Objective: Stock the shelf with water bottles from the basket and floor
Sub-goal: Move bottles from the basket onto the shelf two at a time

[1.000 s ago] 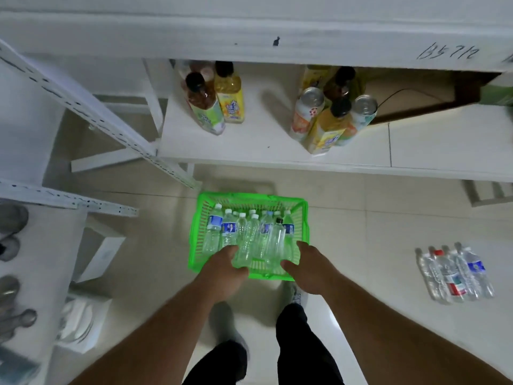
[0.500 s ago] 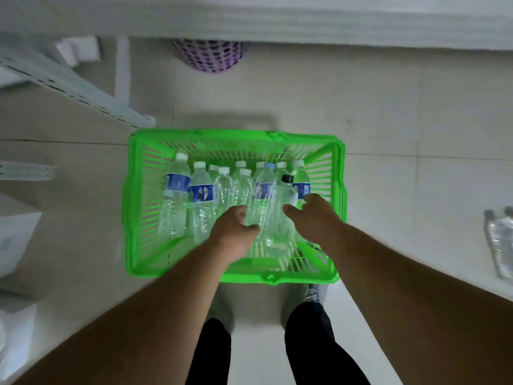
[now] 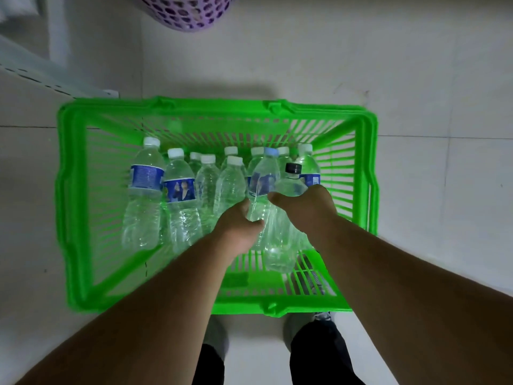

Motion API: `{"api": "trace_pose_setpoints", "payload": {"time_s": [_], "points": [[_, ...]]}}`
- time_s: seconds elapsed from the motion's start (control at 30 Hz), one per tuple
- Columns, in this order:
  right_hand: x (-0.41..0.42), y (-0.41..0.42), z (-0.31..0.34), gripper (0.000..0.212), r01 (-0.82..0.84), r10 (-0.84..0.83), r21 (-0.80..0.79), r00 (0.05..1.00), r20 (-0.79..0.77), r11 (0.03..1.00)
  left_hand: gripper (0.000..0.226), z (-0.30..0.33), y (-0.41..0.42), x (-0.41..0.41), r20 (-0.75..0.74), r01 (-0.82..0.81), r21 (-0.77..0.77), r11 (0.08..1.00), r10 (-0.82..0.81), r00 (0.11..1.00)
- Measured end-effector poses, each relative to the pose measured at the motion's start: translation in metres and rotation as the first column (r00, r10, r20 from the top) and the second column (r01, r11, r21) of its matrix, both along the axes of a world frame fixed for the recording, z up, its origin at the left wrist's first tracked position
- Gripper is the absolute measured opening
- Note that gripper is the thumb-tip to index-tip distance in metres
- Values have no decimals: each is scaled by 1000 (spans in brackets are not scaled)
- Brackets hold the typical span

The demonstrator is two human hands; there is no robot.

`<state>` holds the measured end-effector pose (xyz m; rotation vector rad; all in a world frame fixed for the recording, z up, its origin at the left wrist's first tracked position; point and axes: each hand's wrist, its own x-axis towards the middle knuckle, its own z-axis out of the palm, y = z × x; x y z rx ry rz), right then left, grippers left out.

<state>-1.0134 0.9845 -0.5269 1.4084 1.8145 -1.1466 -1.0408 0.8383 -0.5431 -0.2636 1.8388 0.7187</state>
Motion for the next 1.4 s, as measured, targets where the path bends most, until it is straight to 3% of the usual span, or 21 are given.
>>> {"api": "trace_pose_setpoints", "payload": {"time_s": [0.13, 0.27, 0.37, 0.47, 0.6, 0.7, 0.87, 0.97, 1.1, 1.33, 1.4], "points": [[2, 8, 5, 56, 2, -3, -25, 1000, -25, 1000, 70, -10, 11, -4, 19, 19, -4, 1000, -19, 1000], [10, 21, 12, 37, 85, -91, -91, 994, -60, 992, 33, -15, 22, -2, 69, 52, 11, 999, -52, 996], [11, 17, 18, 44, 6, -16, -92, 994, -109, 996, 25, -13, 27, 0, 99, 128, 24, 991, -130, 987], [12, 15, 29, 52, -55, 48, -61, 992, -114, 997, 43, -8, 20, 2, 92, 95, -36, 995, -91, 992], [10, 17, 45, 59, -93, 88, -33, 989, -121, 995, 76, -3, 20, 5, 131, 12, 1, 1000, -12, 991], [9, 25, 49, 45, -120, 119, -2, 983, -143, 993, 61, -13, 32, 10, 93, 22, -9, 1000, -21, 995], [13, 33, 51, 48, -113, 116, 23, 975, -192, 993, 37, -27, 35, 21, -40, -69, -40, 997, 67, 997], [12, 34, 63, 48, -141, 142, 22, 970, -196, 990, 53, -15, 29, 24, -48, -52, -34, 998, 51, 998], [7, 36, 104, 30, -139, 137, 6, 961, -240, 990, 74, 36, 9, 20, -67, -24, -14, 1000, 23, 998], [-13, 34, 238, 49, -154, 141, -18, 943, -302, 988, 76, 191, -39, -5, -185, -90, 15, 996, 91, 979], [-21, 32, 292, 53, -158, 137, -34, 931, -339, 987, 60, 254, -45, -12, -215, -113, 55, 992, 122, 969]]}}
